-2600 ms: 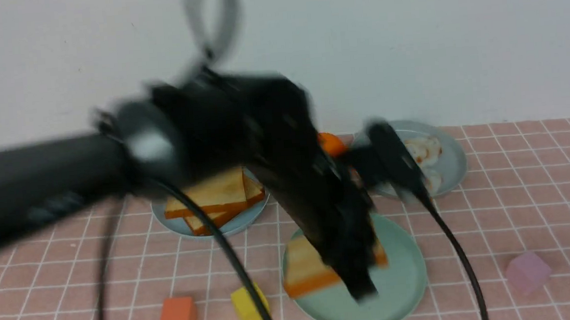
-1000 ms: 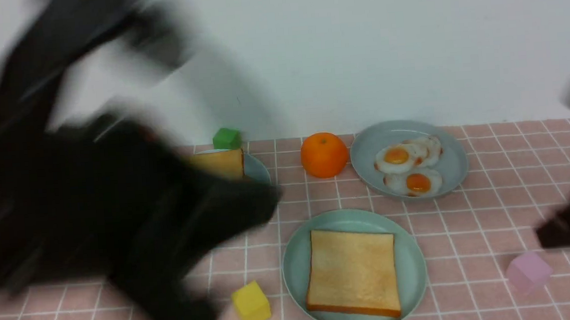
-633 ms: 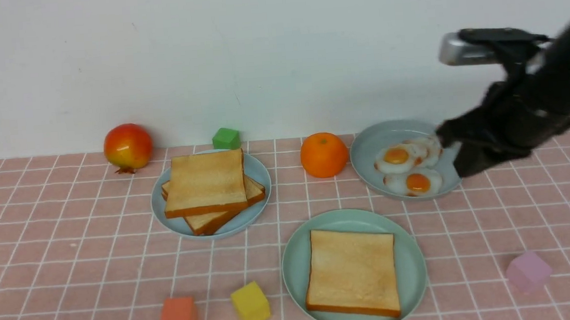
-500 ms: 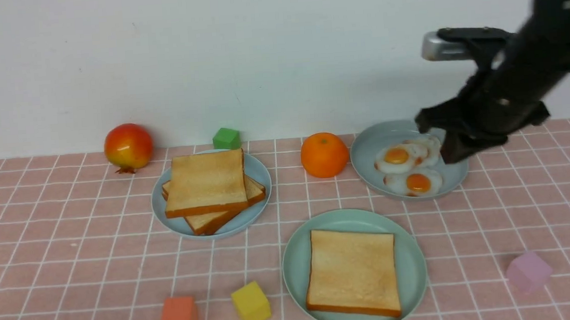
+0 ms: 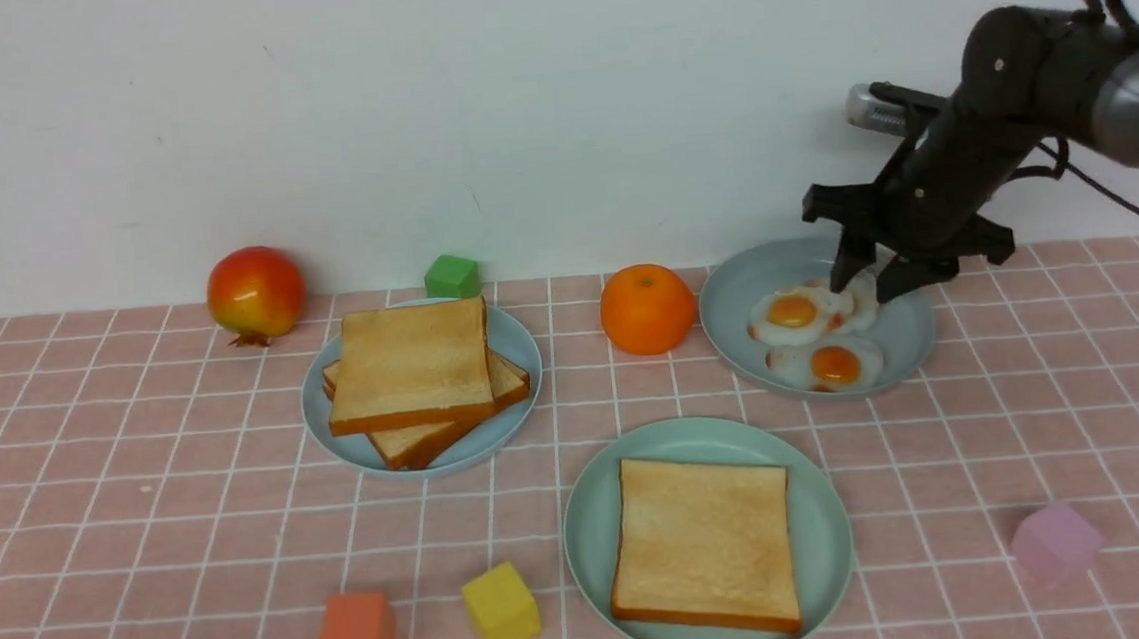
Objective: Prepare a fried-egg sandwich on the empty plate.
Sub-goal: Use the right arm to grab a fried egg
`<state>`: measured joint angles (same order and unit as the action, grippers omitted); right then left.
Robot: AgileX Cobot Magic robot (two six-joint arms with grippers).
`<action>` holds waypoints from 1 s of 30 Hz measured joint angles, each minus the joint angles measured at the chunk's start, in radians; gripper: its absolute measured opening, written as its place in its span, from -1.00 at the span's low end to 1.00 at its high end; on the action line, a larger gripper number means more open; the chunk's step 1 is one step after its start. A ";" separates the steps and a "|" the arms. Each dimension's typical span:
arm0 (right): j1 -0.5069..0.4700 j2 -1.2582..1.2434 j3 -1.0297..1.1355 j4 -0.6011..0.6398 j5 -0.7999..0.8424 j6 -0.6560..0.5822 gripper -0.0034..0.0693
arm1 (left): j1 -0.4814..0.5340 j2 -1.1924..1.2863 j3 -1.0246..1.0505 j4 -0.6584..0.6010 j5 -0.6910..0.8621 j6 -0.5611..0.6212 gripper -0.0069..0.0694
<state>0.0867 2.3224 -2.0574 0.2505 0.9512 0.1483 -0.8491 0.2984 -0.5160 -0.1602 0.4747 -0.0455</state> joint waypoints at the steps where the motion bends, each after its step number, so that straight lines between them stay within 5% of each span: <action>1: 0.000 0.004 0.000 0.000 0.000 0.000 0.10 | 0.000 0.003 0.000 0.000 0.001 0.000 -0.79; 30: -0.001 0.107 -0.084 -0.002 -0.048 -0.016 0.10 | 0.000 0.043 0.001 -0.018 0.002 -0.001 -0.79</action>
<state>0.0859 2.4293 -2.1412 0.2488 0.9028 0.1326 -0.8491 0.3415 -0.5154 -0.1784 0.4769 -0.0464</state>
